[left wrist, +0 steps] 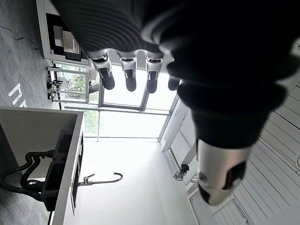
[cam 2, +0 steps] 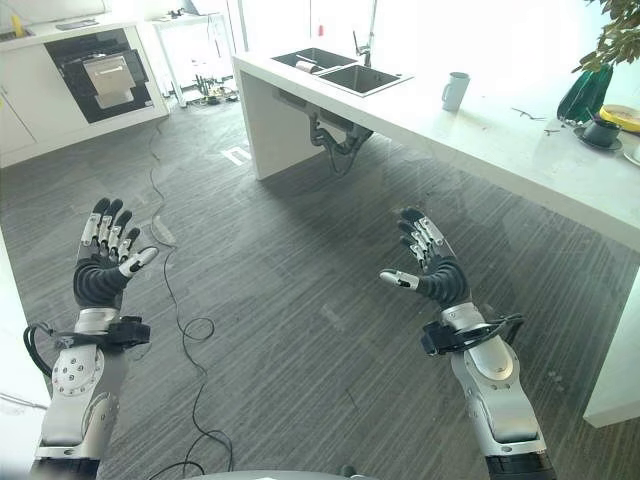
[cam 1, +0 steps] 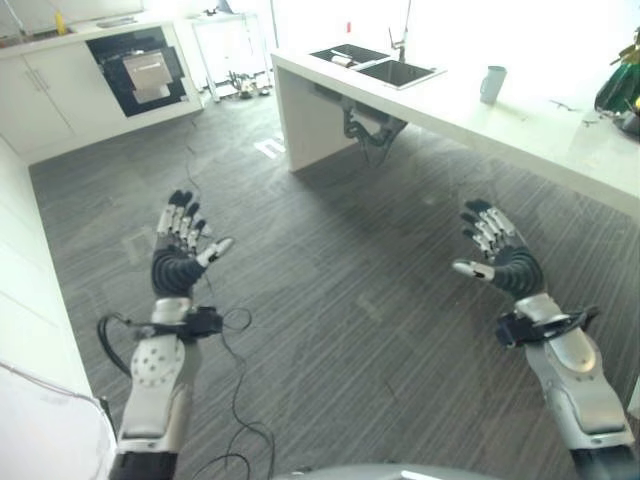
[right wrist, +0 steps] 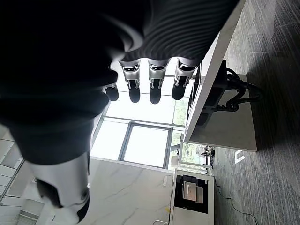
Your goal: Place the dishes in the dishwasher.
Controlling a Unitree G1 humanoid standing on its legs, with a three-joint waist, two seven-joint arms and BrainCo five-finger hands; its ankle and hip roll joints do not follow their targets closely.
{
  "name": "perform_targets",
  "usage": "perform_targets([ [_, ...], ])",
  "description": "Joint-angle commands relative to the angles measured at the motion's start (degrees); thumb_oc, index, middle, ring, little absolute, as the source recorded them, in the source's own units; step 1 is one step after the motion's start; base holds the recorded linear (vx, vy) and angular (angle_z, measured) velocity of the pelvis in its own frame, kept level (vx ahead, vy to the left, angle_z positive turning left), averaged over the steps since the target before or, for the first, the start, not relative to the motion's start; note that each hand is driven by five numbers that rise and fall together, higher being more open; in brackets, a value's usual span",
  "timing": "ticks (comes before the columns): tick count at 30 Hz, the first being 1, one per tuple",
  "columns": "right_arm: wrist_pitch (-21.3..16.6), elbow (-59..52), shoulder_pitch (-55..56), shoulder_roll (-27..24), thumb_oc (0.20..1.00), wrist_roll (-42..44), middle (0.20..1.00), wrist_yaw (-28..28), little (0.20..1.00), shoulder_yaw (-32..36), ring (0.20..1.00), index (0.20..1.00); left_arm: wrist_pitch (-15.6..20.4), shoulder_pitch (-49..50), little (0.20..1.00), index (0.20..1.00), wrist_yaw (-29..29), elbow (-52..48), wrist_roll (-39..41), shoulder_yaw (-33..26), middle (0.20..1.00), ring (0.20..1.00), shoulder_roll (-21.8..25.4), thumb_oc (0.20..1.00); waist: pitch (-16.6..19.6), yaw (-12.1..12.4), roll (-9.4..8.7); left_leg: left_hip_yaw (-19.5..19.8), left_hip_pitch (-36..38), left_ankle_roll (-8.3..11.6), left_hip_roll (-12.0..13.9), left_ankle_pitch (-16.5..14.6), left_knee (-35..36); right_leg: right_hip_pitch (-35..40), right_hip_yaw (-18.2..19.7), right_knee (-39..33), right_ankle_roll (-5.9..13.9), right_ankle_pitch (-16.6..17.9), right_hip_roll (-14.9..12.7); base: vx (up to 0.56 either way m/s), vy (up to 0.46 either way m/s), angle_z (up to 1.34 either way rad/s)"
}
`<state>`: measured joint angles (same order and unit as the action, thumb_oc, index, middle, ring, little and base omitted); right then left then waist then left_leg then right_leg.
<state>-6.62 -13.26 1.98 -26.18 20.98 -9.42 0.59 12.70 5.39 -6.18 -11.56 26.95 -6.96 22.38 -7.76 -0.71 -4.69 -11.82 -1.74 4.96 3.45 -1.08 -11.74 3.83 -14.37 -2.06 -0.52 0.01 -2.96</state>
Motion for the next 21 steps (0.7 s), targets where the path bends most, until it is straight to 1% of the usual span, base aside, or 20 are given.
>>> perform_targets([
  [1, -3.62, -3.39, -2.90, -0.99, 1.000, 1.16, 1.000, -2.99, 1.000, 3.33, 1.000, 1.000, 5.05, 0.90, 1.000, 1.000, 0.05, -0.78, 2.59, -1.08, 1.000, 1.000, 0.49, 1.000, -2.70, 0.52, 1.54, -1.71, -3.27, 0.27, 4.67, 4.22, -12.43, 4.40, 2.51, 0.07, 0.75, -0.37, 0.73, 0.20, 0.023, 0.10],
  [2, -3.15, -3.17, -3.03, -0.77, 1.000, 0.56, 1.000, -2.54, 1.000, 3.18, 1.000, 1.000, 4.62, 1.02, 1.000, 1.000, 0.29, -0.54, 2.73, -0.92, 1.000, 1.000, 0.23, 1.000, -2.92, 0.45, 1.86, -3.13, -3.40, 0.46, 5.51, 4.61, -8.56, 4.94, 2.31, 0.14, 1.34, -0.68, 0.92, 0.25, 0.123, -0.11],
  [4, -2.70, -3.05, -3.36, -0.88, 1.000, 0.17, 1.000, -1.71, 1.000, 2.79, 1.000, 1.000, 4.52, 1.00, 1.000, 1.000, 0.83, -0.81, 3.52, -0.13, 1.000, 1.000, 0.36, 1.000, -3.10, 0.38, 2.86, -6.97, -1.50, 1.13, 7.48, 7.59, 3.19, 6.92, 0.92, -0.75, 2.65, -1.40, 0.68, 0.38, 0.274, -0.19],
  [5, -3.12, -3.22, -2.70, -1.31, 1.000, -0.10, 1.000, -1.71, 1.000, 3.09, 1.000, 1.000, 4.38, 1.30, 1.000, 1.000, 1.14, -1.60, 3.90, 0.36, 1.000, 1.000, 0.72, 1.000, -3.14, 0.68, 4.14, -8.61, -1.54, 2.72, 8.72, 13.30, 13.46, 9.61, -0.27, -1.78, 3.68, -2.02, 0.62, 0.59, 0.463, 0.19],
  [6, -3.82, -3.39, -1.60, -2.37, 1.000, 1.09, 1.000, -2.64, 1.000, 3.71, 1.000, 1.000, 5.13, 1.87, 1.000, 1.000, 1.16, -1.76, 4.00, 0.55, 1.000, 1.000, 1.07, 1.000, -3.40, 1.14, 4.56, -6.10, -3.12, 3.82, 9.78, 16.71, 16.74, 12.02, -0.24, -2.48, 4.06, -2.71, 0.19, 0.56, 0.448, 0.31],
  [7, -3.92, -3.33, -1.37, -2.76, 1.000, 2.16, 1.000, -2.95, 1.000, 3.97, 1.000, 1.000, 5.46, 1.98, 1.000, 1.000, 1.20, -1.60, 3.97, 0.62, 1.000, 1.000, 1.05, 1.000, -3.40, 1.30, 4.60, -4.77, -3.99, 4.02, 10.22, 16.95, 16.74, 12.63, -0.04, -2.50, 4.06, -3.18, 0.04, 0.43, 0.381, 0.28],
  [8, -4.22, -3.24, -1.40, -3.37, 1.000, 3.55, 1.000, -3.36, 1.000, 4.13, 1.000, 1.000, 5.63, 2.02, 1.000, 1.000, 1.17, -1.26, 3.79, 0.56, 1.000, 1.000, 0.80, 1.000, -3.24, 1.18, 4.72, -4.34, -4.05, 4.08, 10.30, 16.95, 16.74, 13.27, 0.16, -2.34, 4.21, -3.98, -0.34, 0.35, 0.380, -0.10],
  [9, -5.16, -2.57, -1.71, -4.06, 1.000, 4.99, 1.000, -4.42, 1.000, 4.24, 1.000, 1.000, 6.28, 1.74, 1.000, 1.000, 0.80, -0.70, 3.69, 0.62, 1.000, 1.000, 0.63, 1.000, -2.63, 1.01, 4.54, -4.93, -3.69, 3.29, 9.98, 13.84, 16.74, 13.39, 0.38, -1.99, 4.83, -4.46, -1.51, 0.41, 0.461, -0.28],
  [10, -5.38, -2.88, -1.69, -3.65, 1.000, 4.96, 1.000, -4.55, 1.000, 4.25, 1.000, 1.000, 6.35, 1.38, 1.000, 1.000, 1.00, -0.88, 3.53, 0.79, 1.000, 1.000, 0.50, 1.000, -2.13, 1.03, 4.62, -5.67, -2.93, 2.95, 9.75, 13.24, 16.74, 13.70, -0.08, -1.20, 5.60, -4.89, -2.57, 0.46, 0.510, -0.46],
  [11, -5.47, -3.32, -1.62, -3.04, 1.000, 5.04, 1.000, -4.27, 1.000, 4.27, 1.000, 1.000, 5.85, 0.57, 1.000, 1.000, 1.18, -1.23, 2.82, 1.11, 1.000, 1.000, 0.67, 1.000, -1.54, 1.17, 4.53, -6.95, -2.25, 2.11, 9.02, 12.42, 16.73, 14.46, -0.60, -0.11, 6.72, -5.46, -4.03, 0.49, 0.499, -0.52],
  [13, -5.15, -4.05, -1.55, -1.77, 1.000, 5.34, 1.000, -3.33, 1.000, 4.13, 1.000, 1.000, 4.86, -1.00, 1.000, 1.000, 1.99, -1.12, 2.84, 1.43, 1.000, 1.000, 1.30, 1.000, -0.39, 2.15, 3.82, -6.56, -1.59, 0.29, 6.91, 10.52, 16.56, 15.60, -1.62, 1.41, 8.91, -5.62, -6.64, 0.45, 0.428, -0.30],
  [14, -4.33, -4.70, -1.71, -0.84, 1.000, 4.86, 1.000, -2.20, 1.000, 3.81, 1.000, 1.000, 3.58, -2.15, 1.000, 1.000, 3.04, -1.29, 3.69, 1.69, 1.000, 1.000, 1.38, 1.000, 0.15, 2.50, 2.83, -5.98, -0.96, -0.82, 4.92, 9.33, 16.61, 15.30, -2.66, 3.55, 10.29, -3.45, -8.89, 0.37, 0.353, -0.11],
  [15, -3.73, -5.05, -1.99, -0.34, 1.000, 4.06, 1.000, -1.43, 1.000, 3.55, 1.000, 1.000, 2.75, -2.91, 1.000, 1.000, 3.82, -1.46, 4.18, 1.95, 1.000, 1.000, 1.36, 1.000, 0.52, 2.73, 2.46, -5.53, -0.68, -1.62, 3.72, 8.63, 16.73, 14.38, -2.83, 5.52, 10.84, -1.41, -10.24, 0.40, 0.431, 0.14],
  [16, -3.10, -5.33, -2.16, 0.31, 1.000, 2.33, 1.000, -0.22, 1.000, 3.37, 1.000, 1.000, 1.60, -3.92, 1.000, 1.000, 5.34, -1.58, 3.90, 2.34, 1.000, 1.000, 1.28, 1.000, 0.95, 2.83, 2.57, -4.52, -0.14, -2.81, 2.26, 7.69, 16.74, 11.95, -2.31, 11.12, 11.11, 2.68, -12.81, 0.60, 0.637, 0.32],
  [17, -2.98, -6.69, -0.68, 1.52, 1.000, 1.21, 1.000, 1.82, 1.000, 3.60, 1.000, 1.000, -1.46, -4.63, 1.000, 1.000, 7.47, -2.79, 3.48, 3.09, 1.000, 1.000, 1.39, 1.000, 1.60, 2.93, 2.80, -2.84, 0.81, -4.86, 0.08, 5.95, 16.74, 8.15, -1.89, 21.69, 10.74, 5.38, -14.81, 0.53, 0.565, 0.73],
  [18, -3.01, -6.93, -0.19, 1.74, 1.000, 1.34, 1.000, 1.87, 1.000, 3.75, 1.000, 1.000, -1.83, -4.41, 1.000, 1.000, 7.84, -2.88, 3.51, 3.05, 1.000, 1.000, 1.39, 1.000, 1.73, 2.91, 2.87, -2.85, 1.07, -5.13, -0.19, 5.60, 16.74, 7.53, -2.01, 23.85, 10.68, 5.79, -14.98, 0.53, 0.550, 1.30],
  [19, -2.48, -7.25, 0.63, 2.30, 1.000, 1.85, 1.000, 1.70, 1.000, 3.56, 1.000, 1.000, -2.59, -3.92, 1.000, 1.000, 7.72, -2.99, 3.54, 3.45, 1.000, 1.000, 1.13, 1.000, 1.51, 2.00, 3.00, -3.04, 2.69, -5.72, -1.04, 4.35, 16.74, 3.04, -0.65, 29.63, 10.44, 6.16, -14.55, 0.36, 0.345, 1.68],
  [20, -2.31, -7.26, 1.59, 1.80, 1.000, 2.11, 1.000, 2.38, 1.000, 3.48, 1.000, 1.000, -3.24, -4.38, 1.000, 1.000, 7.74, -3.13, 4.59, 4.02, 1.000, 1.000, 1.49, 1.000, 1.14, 0.45, 3.08, -3.41, 3.61, -5.76, -1.44, 4.17, 16.74, -0.75, 0.47, 29.12, 9.13, 2.10, -8.45, 0.41, 0.337, 1.42],
  [21, -1.82, -7.65, 2.05, 1.16, 1.000, 2.35, 1.000, 2.51, 1.000, 4.00, 1.000, 1.000, -3.06, -5.08, 1.000, 1.000, 8.00, -3.15, 4.04, 4.61, 1.000, 1.000, 1.73, 1.000, 1.08, -0.20, 2.94, -3.22, 3.67, -5.77, -1.64, 4.40, 16.74, -0.92, -0.60, 26.16, 8.54, 0.82, -5.38, 0.33, 0.182, 0.71],
])
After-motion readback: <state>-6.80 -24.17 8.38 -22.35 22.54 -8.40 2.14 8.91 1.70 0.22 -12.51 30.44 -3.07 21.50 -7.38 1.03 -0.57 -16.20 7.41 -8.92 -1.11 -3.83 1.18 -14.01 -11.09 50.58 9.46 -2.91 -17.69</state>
